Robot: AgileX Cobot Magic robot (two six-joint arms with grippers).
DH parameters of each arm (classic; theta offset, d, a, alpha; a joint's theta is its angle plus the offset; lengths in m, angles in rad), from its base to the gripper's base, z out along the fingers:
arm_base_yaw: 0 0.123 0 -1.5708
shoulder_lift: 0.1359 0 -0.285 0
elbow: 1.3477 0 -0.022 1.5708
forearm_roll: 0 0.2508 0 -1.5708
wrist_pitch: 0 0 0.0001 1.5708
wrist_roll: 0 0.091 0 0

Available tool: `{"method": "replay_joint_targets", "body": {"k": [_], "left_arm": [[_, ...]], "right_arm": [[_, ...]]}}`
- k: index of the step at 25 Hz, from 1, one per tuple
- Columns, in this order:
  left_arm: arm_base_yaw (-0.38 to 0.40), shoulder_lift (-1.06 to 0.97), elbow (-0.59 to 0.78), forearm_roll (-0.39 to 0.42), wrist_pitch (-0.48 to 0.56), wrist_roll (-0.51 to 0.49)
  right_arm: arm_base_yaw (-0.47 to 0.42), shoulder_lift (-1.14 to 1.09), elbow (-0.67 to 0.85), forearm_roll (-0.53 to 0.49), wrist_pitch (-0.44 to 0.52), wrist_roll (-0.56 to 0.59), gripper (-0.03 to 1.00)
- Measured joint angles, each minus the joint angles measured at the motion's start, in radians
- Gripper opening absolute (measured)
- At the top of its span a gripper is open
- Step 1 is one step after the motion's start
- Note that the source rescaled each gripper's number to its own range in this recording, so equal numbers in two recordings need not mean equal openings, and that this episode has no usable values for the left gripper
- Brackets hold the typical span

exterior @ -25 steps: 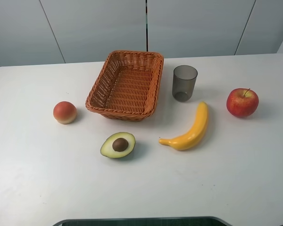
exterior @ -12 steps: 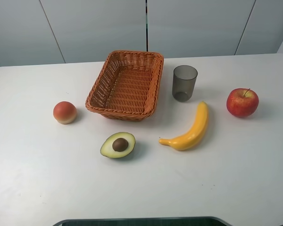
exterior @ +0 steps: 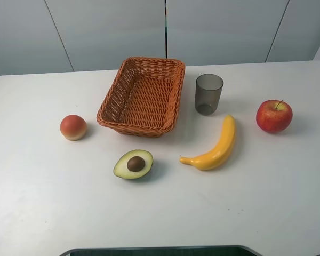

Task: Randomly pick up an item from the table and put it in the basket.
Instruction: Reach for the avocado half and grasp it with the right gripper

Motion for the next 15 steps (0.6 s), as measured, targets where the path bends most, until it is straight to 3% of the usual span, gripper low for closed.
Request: {"method": "replay_joint_targets", "body": {"k": [15], "left_arm": [[0.000,0.000,0.000,0.000,0.000,0.000]], "right_arm": [[0.000,0.000,0.000,0.000,0.000,0.000,1.00]]}}
